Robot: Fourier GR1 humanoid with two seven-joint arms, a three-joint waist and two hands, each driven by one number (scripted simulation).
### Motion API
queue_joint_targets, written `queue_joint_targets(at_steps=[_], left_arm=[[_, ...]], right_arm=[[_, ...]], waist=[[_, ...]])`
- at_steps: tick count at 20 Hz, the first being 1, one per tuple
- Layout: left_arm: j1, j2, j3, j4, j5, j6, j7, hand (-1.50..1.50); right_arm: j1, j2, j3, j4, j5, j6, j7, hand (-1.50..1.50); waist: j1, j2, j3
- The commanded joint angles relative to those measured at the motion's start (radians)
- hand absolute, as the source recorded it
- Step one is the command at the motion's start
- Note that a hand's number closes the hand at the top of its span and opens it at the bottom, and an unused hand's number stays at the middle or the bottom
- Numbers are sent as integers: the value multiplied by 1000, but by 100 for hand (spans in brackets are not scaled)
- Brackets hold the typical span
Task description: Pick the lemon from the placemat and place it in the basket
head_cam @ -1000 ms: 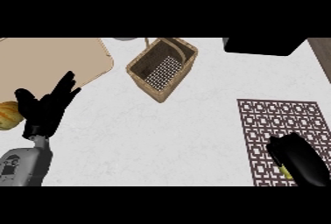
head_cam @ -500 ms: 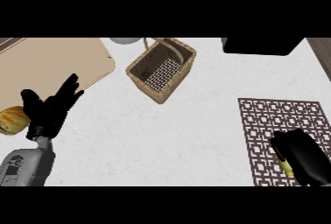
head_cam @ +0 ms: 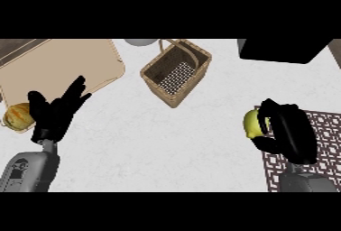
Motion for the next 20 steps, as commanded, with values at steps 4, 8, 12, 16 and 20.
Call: queue_joint_targets(at_steps=[4, 8, 12, 16, 20], left_arm=[[-24, -11, -26, 3, -5, -16, 2, 0], [-42, -7, -31, 3, -12, -17, 3, 0], [-60, -21, -50, 6, -20, -16, 8, 0], [-80, -18, -43, 15, -17, -14, 16, 0], [-98, -37, -58, 16, -26, -4, 21, 0]], right_arm=[[-224, 38, 63, -72, -118, -71, 340, 150], [-340, 39, 63, -60, -71, -105, 552, 150], [-465, 39, 77, -32, -11, -121, 761, 150], [-622, 39, 87, 33, 72, -102, 987, 150], [-794, 39, 141, 129, 123, -62, 1207, 150]], waist=[[57, 13, -8], [73, 25, -18], [79, 31, -21], [82, 37, -21], [91, 40, -18]])
